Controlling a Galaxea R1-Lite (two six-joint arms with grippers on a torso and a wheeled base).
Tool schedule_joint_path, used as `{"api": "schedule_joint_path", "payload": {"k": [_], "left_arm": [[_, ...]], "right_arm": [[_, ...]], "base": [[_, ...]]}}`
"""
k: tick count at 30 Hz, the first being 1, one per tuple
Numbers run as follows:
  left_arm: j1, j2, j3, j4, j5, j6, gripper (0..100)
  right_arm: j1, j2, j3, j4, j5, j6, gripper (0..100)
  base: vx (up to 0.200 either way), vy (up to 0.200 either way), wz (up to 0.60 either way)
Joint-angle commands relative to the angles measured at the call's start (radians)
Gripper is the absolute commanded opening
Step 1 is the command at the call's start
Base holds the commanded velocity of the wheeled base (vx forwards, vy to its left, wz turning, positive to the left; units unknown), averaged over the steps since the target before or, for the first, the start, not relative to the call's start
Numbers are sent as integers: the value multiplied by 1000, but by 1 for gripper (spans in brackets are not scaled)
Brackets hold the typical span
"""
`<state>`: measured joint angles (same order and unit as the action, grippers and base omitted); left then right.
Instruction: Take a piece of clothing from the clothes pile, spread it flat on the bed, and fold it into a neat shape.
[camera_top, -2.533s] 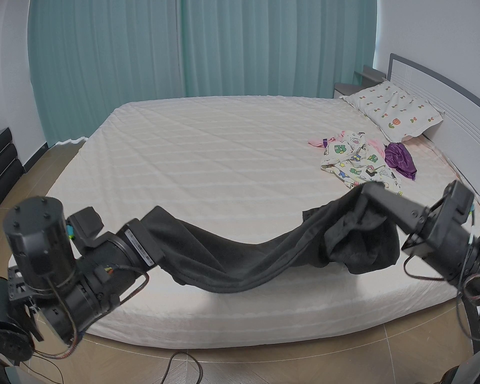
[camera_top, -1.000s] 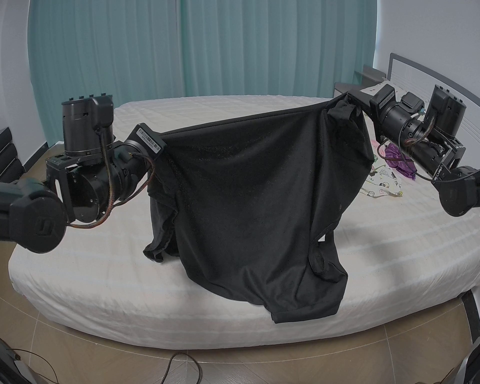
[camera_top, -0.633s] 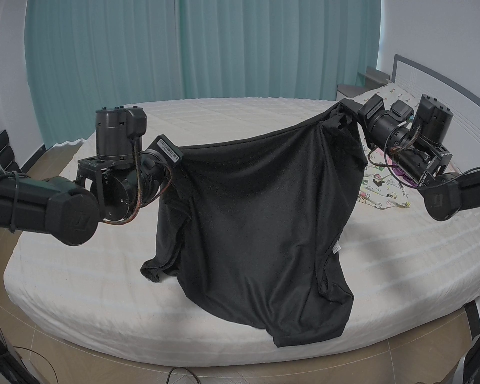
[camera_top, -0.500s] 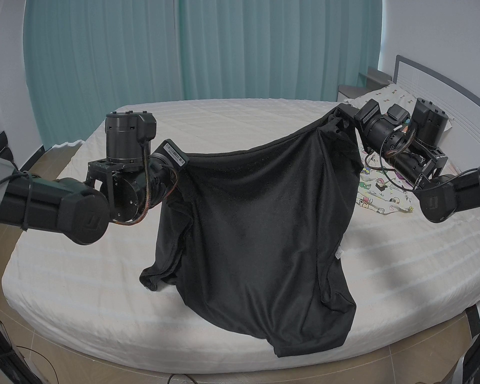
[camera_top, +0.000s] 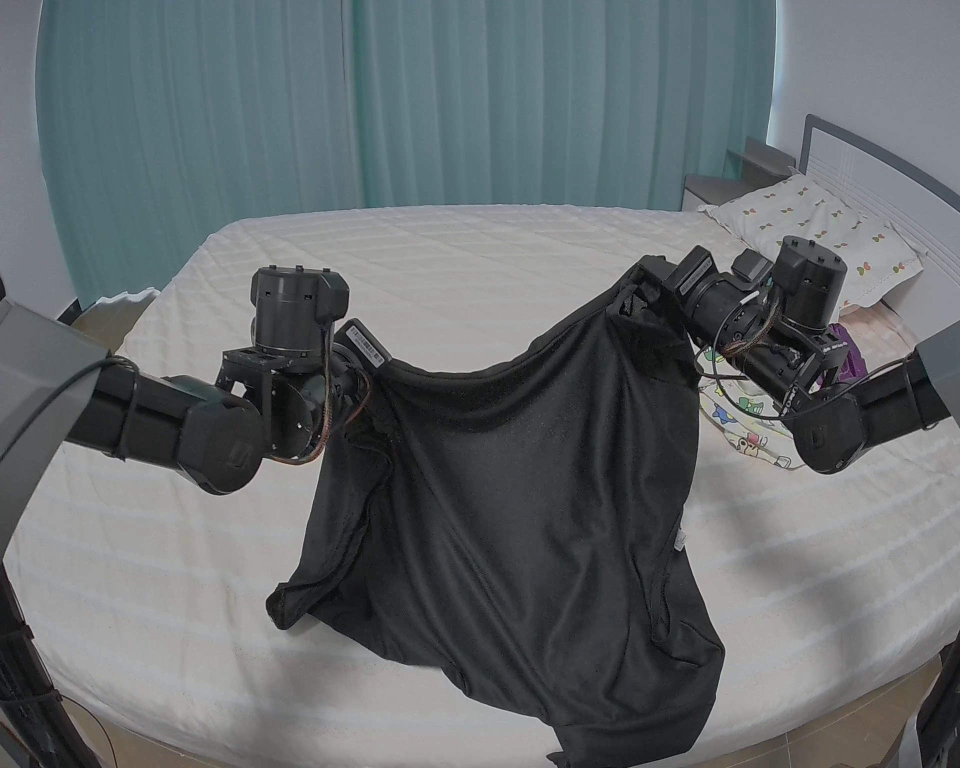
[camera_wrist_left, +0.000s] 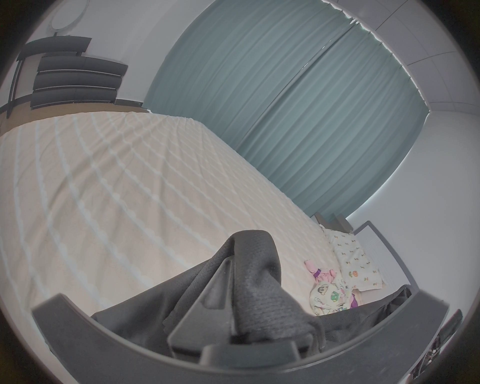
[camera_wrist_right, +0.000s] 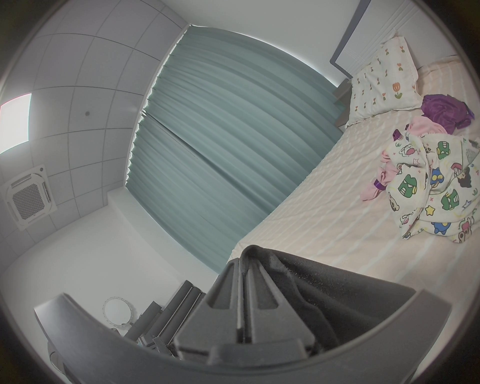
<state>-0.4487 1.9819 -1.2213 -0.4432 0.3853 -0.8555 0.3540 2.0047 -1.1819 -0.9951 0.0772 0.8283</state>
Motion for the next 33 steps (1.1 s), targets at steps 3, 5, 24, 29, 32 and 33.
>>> {"api": "schedule_joint_path", "payload": {"k": [3, 5, 24, 29, 32, 33], "left_arm": [[7, 83, 3, 0, 3, -16, 0], [13, 100, 2, 0, 1, -36, 0], [128, 219, -24, -86, 6, -42, 100], [156, 210, -24, -88, 6, -40, 100], [170, 206, -23, -86, 3, -39, 100], [185, 210, -24, -83, 1, -37, 100]], "right_arm": [[14, 85, 4, -22, -5, -1, 0], [14, 103, 1, -25, -20, -5, 0], [-49, 241, -82, 139, -120, -5, 100], [-90, 213, -76, 173, -142, -6, 100], [-99, 201, -64, 187, -142, -8, 100], [-107, 195, -61, 210, -142, -9, 100]], "base": [[0, 0, 0], [0, 0, 0], [0, 0, 0], [0, 0, 0], [0, 0, 0], [0, 0, 0]]}}
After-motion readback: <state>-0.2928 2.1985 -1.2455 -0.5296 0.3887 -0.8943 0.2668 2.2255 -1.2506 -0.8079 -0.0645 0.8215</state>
